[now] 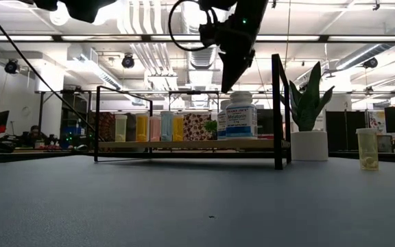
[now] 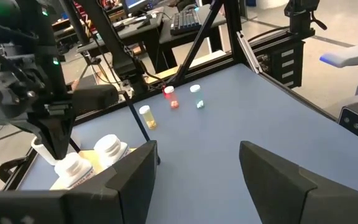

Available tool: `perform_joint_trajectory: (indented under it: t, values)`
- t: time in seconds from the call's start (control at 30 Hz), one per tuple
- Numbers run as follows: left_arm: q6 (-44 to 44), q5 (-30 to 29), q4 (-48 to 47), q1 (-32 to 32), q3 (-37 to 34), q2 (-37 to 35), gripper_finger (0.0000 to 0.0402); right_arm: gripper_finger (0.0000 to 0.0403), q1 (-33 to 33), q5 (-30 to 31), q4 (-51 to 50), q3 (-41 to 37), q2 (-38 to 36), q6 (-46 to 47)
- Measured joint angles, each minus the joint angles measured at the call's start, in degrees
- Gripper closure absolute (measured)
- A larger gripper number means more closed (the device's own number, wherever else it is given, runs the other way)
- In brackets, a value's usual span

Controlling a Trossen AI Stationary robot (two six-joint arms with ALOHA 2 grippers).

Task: Pick and place medicine bottles onto shelf by color
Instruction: Put the white pill bottle on the shelf

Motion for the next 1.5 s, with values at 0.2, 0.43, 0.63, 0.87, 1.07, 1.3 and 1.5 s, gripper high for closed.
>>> perform_joint_trajectory:
  t: [0.2,0.43,0.63,0.87,1.07,1.3,1.5]
  values:
    - [0.0,0.0,0.02,0.0,0.0,-0.02,0.019,0.0394,-0.28,0.02,2.04,-1.89,0.03,-0.21]
    - [0.0,0.0,0.02,0.0,-0.02,-0.11,0.019,0.0394,-0.42,0.07,2.86,-3.02,0.03,-1.23]
    - [0.0,-0.02,-0.03,-0.04,-0.02,-0.11,0.019,0.0394,-0.41,0.22,3.39,-4.11,0.03,-3.18]
    - [0.0,0.0,-0.11,-0.04,-0.04,-0.09,0.019,0.0394,-0.37,-0.22,0.93,-3.78,-0.11,-8.08]
    - [0.01,-0.02,-0.09,-0.02,-0.04,-0.09,0.019,0.0394,-0.37,-0.54,-2.0,-3.78,-0.57,-14.22]
    - [0.03,0.0,0.07,-0.02,-0.04,-0.1,0.019,0.0394,-0.37,-2.5,-3.54,-3.78,-1.32,-20.04]
    - [0.03,-0.02,0.07,-0.02,-0.04,-0.11,0.019,0.0394,-0.63,-2.6,-3.44,-3.8,-1.43,-19.27]
